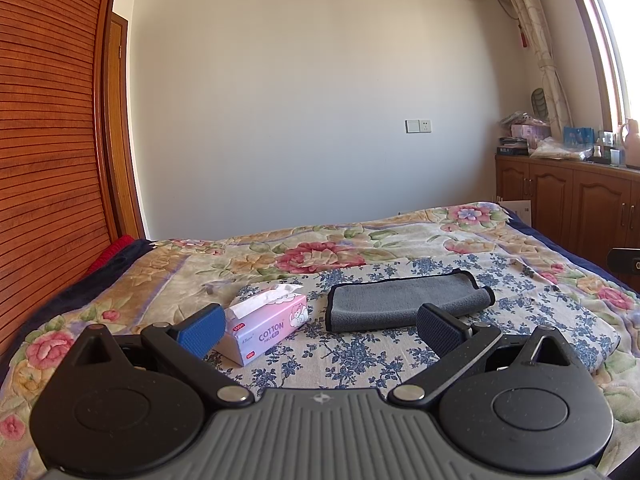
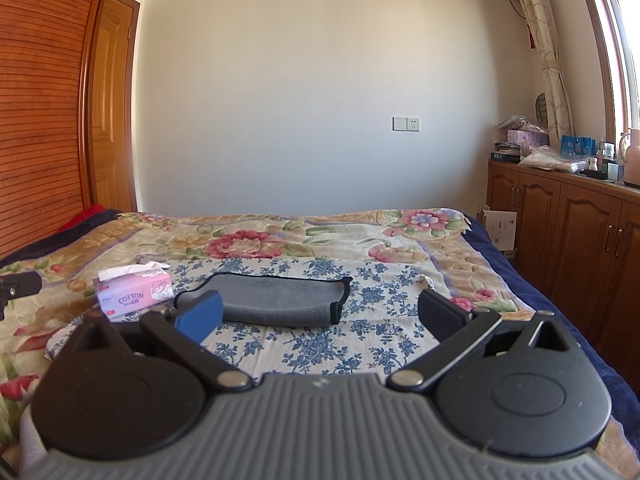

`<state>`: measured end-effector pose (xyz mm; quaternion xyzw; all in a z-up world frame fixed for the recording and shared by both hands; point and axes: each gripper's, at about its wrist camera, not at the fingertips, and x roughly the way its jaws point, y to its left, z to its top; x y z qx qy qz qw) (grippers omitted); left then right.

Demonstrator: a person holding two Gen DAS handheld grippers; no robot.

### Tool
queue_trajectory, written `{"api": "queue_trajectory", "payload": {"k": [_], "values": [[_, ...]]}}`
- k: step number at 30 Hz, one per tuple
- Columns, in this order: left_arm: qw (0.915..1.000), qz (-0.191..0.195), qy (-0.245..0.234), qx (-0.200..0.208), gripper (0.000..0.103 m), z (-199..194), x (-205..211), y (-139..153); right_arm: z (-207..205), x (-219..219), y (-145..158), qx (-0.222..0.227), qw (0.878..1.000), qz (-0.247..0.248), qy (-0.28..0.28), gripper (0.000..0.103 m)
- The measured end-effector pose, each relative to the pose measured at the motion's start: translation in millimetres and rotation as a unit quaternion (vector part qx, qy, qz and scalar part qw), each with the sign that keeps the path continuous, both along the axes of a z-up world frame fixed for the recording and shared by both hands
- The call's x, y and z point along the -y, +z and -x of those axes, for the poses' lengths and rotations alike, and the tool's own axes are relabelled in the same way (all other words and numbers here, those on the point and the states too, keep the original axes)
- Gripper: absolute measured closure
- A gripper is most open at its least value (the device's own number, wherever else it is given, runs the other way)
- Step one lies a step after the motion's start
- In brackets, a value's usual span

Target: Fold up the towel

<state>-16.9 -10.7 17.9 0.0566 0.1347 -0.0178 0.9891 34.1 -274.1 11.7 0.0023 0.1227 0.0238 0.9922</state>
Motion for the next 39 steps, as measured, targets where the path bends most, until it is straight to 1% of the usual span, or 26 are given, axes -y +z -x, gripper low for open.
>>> {"api": "queue_trajectory", "payload": {"k": [20,39], "values": [[1.0,0.0,0.0,0.0,0.0,0.0,0.3,0.1,0.2,-0.4,0.0,0.0,1.0,0.0,0.0,0.0],[1.0,-0.003,0.0,-0.004,0.0,-2.1,-2.4,-5.7,0.2,-0.7,0.1,0.0,1.0,0.001,0.0,0.0]]}}
